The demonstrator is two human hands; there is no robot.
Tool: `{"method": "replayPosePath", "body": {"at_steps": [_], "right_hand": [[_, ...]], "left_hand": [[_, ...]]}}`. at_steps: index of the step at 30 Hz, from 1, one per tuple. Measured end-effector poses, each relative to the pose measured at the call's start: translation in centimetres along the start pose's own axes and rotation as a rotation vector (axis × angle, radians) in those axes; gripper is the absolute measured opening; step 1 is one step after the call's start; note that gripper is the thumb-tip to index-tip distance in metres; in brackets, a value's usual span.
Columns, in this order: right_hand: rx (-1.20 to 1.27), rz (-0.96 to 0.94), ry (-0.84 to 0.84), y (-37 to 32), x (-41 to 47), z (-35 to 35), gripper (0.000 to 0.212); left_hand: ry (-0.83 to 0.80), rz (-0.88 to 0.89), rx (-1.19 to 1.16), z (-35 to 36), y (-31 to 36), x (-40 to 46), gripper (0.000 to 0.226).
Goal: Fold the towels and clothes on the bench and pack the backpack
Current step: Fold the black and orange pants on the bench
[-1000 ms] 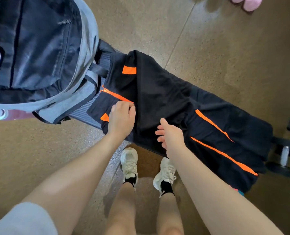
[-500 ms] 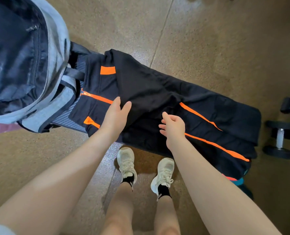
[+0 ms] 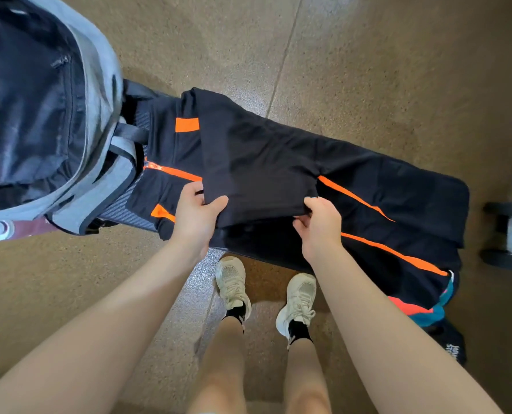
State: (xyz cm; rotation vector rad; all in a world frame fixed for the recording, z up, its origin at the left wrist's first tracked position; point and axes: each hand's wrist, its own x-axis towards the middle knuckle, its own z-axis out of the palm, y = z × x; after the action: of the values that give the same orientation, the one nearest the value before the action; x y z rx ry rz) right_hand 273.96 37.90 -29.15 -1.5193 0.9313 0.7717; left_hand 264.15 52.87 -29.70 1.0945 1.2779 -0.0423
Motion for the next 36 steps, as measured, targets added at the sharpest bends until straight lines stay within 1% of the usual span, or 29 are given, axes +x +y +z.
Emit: {"method": "replayPosePath", "body": {"at_steps": [1,3,4,6,8,9,11,13,14,16,19,22,25,27,29,32,34,36], "right_hand": [[-0.038,0.029,0.031,0.2,-0.1,-0.6,0.009],[-0.205,0.063,0.078,1.0,0.2,-1.7,0.014],[-0.298,0.072,0.081,1.4,0.5,-2.2,0.014],[-0.493,0.072,0.072,1.8,0.9,-2.8,0.007],[-0.659,0.023,0.046,1.9,1.0,-3.6,0.008],[-0.710,-0.002,0.017,1.8,0.9,-3.9,0.010],[-0.776,-0.045,-0.064,1.3,0.1,-4.9,0.013],[-0.872,-0.094,-0.143,0.2,-1.1,-6.2,0.016],[-0.931,-0.118,-0.178,-0.5,-1.7,-7.0,0.016],[-1.001,-0.161,-0.232,-2.1,-2.7,-8.9,0.016],[-1.023,-0.212,-0.239,-4.8,-3.6,-12.4,0.015],[-1.014,-0.246,-0.210,-6.9,-3.9,-17.0,0.012],[-1.007,-0.277,-0.221,-8.8,-3.6,-22.7,0.017],[-1.034,-0.311,-0.252,-10.4,-2.5,-26.6,0.018],[-1.024,-0.321,-0.266,-11.6,-0.3,-30.4,0.020],[-0.984,-0.275,-0.281,-12.6,3.5,-35.5,0.018],[-1.008,-0.282,-0.299,-13.0,5.6,-38.3,0.014],[-1.035,-0.307,-0.326,-13.4,7.2,-40.3,0.015]], "left_hand": [[0.034,0.018,0.076,0.0,-0.3,0.2,0.033],[0.064,0.056,0.305,0.0,-0.9,0.7,0.041],[0.073,0.083,0.446,0.0,-1.2,1.0,0.046],[0.087,0.128,0.738,-0.2,-1.7,1.4,0.056],[0.080,0.141,0.962,-0.5,-2.1,1.3,0.062],[0.079,0.152,1.043,-0.7,-2.3,1.1,0.063],[0.086,0.244,1.168,-0.8,-2.6,0.1,0.065],[0.061,0.343,1.223,-0.2,-2.5,-1.5,0.063],[0.019,0.356,1.225,0.4,-2.3,-2.4,0.060],[-0.113,0.327,1.186,2.0,-2.3,-4.3,0.049],[-0.304,0.323,1.176,5.6,-2.5,-7.0,0.036],[-0.386,0.360,1.204,10.1,-2.7,-10.1,0.035],[-0.417,0.375,1.184,15.4,-3.7,-13.7,0.034],[-0.400,0.354,1.140,19.2,-5.2,-15.6,0.033],[-0.345,0.330,1.084,22.9,-7.4,-17.0,0.032],[-0.174,0.242,0.909,28.2,-11.3,-18.8,0.029],[-0.037,0.135,0.720,31.4,-13.8,-20.0,0.027],[0.079,0.044,0.556,34.2,-16.3,-21.2,0.026]]}}
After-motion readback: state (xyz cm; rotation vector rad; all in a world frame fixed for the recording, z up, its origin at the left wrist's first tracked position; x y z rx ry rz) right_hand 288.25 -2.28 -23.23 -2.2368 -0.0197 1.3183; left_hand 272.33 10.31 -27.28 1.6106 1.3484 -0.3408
